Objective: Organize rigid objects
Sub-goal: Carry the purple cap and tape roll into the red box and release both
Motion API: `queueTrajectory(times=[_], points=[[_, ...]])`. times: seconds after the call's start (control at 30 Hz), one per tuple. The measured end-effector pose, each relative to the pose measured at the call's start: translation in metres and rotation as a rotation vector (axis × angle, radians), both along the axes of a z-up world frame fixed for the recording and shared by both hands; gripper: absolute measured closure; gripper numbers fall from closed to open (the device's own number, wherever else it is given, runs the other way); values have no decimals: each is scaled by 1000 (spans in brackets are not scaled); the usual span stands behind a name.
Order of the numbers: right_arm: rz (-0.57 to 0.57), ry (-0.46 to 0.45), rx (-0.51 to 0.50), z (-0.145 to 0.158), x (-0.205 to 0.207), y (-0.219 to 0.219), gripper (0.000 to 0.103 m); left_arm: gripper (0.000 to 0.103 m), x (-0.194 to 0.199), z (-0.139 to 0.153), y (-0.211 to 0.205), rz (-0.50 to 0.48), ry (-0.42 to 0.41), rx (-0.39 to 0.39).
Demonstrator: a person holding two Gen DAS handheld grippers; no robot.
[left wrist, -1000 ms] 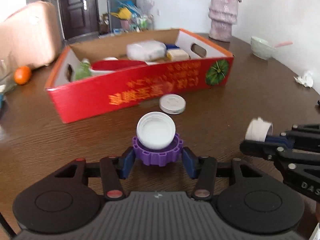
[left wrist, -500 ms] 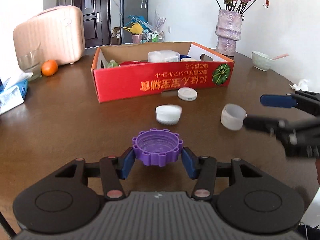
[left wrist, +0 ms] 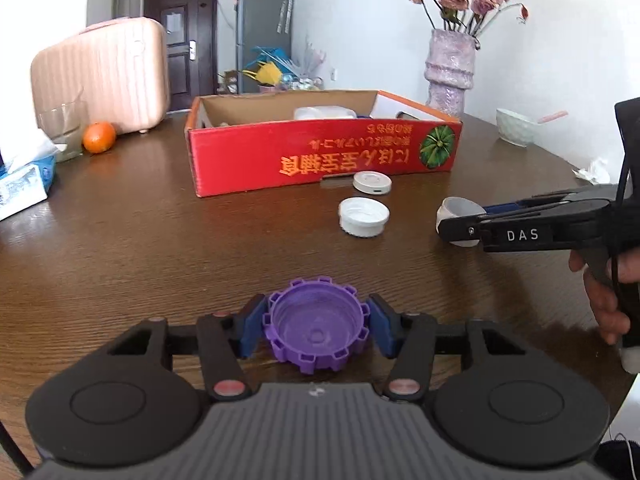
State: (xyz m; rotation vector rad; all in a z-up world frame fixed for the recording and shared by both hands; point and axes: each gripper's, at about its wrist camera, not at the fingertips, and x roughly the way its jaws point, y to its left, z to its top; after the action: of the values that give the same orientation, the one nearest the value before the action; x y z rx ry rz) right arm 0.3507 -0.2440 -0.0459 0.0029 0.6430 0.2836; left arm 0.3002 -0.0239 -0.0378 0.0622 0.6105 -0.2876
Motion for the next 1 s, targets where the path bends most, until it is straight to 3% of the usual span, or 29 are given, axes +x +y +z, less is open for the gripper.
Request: queueTrajectory(times=[0.07,0.17,0.3,0.4,0.57,0.77,0.87,1.0], points=[[25,-9,9,1,-4,4,62,49,-6,2,3,4,-30,-18],[35,-22,-2,1,-13,9,62,49,-7,3,5,20,-11,-47],[33,-32,-26,7,-27,8,62,49,-12,5,4,33,-18,-24],[44,-64,-60,18,-53,0,62,49,-31,21,6,60,-98,-1],[1,-62,-11,29,-75,-25,62,49,-36,42,21,64,-114,-100],[-16,-120,11,43,-51,-28,62,49,0,58,14,36,-149,-88],[9,-169,30,59,-25,-23,62,48,38,74,22,19,-182,-130],[61,-222,56,74,29,-7,62,48,103,83,19,41,-203,-82]])
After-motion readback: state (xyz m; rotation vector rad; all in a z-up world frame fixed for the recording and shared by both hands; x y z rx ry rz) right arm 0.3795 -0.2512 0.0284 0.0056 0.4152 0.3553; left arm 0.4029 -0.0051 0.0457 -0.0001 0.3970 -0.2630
